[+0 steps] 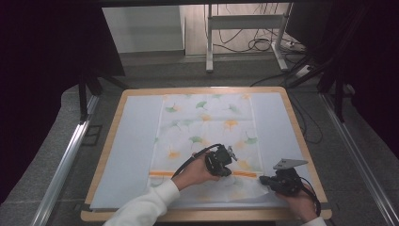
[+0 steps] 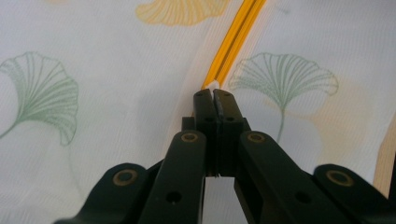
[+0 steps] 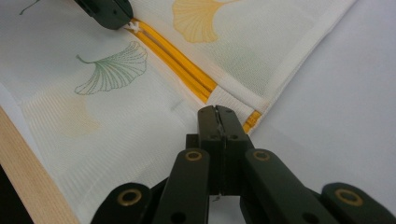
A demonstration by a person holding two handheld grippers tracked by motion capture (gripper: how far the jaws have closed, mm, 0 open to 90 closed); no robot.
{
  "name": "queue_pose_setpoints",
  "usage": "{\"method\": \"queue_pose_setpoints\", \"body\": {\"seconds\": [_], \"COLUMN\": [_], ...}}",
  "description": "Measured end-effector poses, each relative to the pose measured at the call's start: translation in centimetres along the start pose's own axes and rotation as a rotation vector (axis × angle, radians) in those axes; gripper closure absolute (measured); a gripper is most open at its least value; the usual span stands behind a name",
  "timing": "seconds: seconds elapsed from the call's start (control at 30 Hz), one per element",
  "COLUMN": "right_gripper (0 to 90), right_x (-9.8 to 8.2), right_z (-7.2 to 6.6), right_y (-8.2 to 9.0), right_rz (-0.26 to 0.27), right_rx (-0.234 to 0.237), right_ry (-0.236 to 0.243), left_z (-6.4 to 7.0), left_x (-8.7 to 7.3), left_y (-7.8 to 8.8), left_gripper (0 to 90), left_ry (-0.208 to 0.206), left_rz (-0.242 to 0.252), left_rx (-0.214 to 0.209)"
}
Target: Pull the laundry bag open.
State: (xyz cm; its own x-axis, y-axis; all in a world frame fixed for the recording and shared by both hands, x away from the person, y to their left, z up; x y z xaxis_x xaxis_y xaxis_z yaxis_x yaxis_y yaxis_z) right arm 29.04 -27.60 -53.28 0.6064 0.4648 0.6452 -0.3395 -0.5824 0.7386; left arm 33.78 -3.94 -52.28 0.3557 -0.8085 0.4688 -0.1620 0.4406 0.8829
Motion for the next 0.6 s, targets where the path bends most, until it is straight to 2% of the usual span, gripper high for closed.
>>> {"method": "queue_pose_setpoints", "body": {"seconds": [0.33, 0.6], "right_gripper": [89.3, 89.3], "right_x": [0.0, 0.0], "right_z": [0.0, 0.0], "right_y": [0.0, 0.0], "right_rz": [0.001, -0.002], "right_rx": [-0.002, 0.001], "right_ry": [-0.001, -0.006], "left_z": [-0.7, -1.0], "left_x": [-1.6, -2.7], "left_y": [0.7, 1.1], "left_gripper": [90.0, 90.0], "left_ry": [0.041, 0.055], "left_rz": [0.005, 0.013], "left_rx": [-0.001, 0.001]}}
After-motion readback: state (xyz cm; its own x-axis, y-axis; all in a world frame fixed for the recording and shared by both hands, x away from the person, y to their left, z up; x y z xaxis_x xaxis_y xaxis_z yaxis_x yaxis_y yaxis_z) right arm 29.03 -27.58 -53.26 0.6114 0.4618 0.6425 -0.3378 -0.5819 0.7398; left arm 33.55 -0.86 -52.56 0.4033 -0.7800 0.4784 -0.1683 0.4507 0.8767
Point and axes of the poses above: each handheld gripper's, and its own axes: y roughly backward along the jaws, x roughly out of its top, z roughly to its right, the point moved 2 cm from there along -y, roughly forward along the jaws, and after that the axes turned 5 degrees about x, right-handed, at the moved point
